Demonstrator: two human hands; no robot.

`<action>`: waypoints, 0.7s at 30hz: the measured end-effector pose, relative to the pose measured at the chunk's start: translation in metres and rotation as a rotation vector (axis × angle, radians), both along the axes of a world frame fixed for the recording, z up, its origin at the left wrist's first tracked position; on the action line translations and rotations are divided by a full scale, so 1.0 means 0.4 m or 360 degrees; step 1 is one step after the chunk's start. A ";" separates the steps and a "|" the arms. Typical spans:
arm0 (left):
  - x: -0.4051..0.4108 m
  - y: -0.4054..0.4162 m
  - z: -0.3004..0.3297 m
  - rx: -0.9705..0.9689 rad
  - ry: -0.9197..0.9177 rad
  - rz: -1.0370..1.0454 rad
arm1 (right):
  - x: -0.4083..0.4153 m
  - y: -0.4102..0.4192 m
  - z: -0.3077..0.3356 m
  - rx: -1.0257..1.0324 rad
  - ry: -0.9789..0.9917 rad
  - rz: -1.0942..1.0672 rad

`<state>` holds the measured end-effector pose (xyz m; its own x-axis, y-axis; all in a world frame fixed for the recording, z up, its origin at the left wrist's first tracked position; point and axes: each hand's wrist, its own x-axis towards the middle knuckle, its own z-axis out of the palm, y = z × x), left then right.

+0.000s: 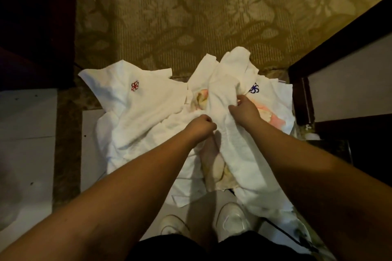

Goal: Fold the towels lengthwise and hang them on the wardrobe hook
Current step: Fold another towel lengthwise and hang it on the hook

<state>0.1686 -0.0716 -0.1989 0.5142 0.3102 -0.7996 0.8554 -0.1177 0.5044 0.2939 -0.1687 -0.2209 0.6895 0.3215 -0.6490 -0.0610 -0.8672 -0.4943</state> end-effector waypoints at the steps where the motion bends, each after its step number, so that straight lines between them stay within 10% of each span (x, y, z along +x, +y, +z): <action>1: -0.001 -0.002 -0.003 -0.0021 0.0002 0.0049 | -0.009 -0.004 0.012 0.0046 0.0007 -0.0029; 12: -0.091 -0.104 0.260 -0.1015 -0.0228 0.1409 | -0.224 -0.169 0.405 0.0473 0.0228 0.0072; 16: -0.148 -0.111 0.418 -0.0923 -0.0325 0.1292 | -0.258 -0.225 0.523 0.0527 0.0516 0.0044; 21: -0.214 -0.116 0.628 -0.0857 -0.0461 0.1163 | -0.273 -0.247 0.653 0.0618 0.0881 -0.0868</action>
<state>0.0831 -0.1180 0.0521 0.5393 0.2608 -0.8007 0.4585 0.7066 0.5390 0.1846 -0.2677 0.0401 0.4291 0.3063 -0.8498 -0.7383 -0.4231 -0.5253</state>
